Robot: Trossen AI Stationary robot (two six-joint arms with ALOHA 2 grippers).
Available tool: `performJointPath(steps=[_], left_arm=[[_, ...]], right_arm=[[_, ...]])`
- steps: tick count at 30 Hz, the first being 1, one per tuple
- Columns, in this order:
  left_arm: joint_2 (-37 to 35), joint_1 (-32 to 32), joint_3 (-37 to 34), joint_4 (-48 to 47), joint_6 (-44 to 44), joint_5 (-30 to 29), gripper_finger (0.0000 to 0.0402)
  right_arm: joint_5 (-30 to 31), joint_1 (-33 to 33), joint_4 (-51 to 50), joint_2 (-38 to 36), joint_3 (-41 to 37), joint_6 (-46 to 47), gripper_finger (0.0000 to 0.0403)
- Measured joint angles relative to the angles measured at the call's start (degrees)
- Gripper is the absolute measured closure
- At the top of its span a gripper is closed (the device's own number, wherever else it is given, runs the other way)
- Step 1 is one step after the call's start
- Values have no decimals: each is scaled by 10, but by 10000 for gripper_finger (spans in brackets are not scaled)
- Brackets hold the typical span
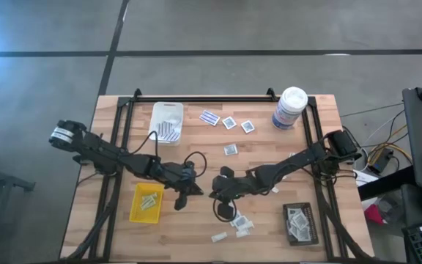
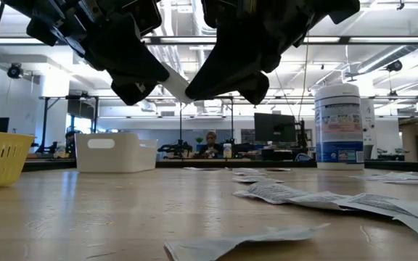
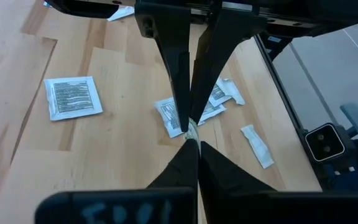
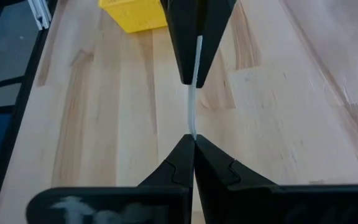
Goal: Pick & Place First Aid Supplies
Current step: Put the green bandage into the yellow bin
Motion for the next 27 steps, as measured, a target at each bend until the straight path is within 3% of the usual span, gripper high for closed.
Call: performJointPath(steps=[19, 27], left_arm=[[0, 0, 0, 0, -4, -1, 401], [0, 0, 0, -21, -4, -1, 401]], right_arm=[[0, -8, -10, 0, 0, 47, 392], [1, -8, -13, 1, 0, 47, 335]])
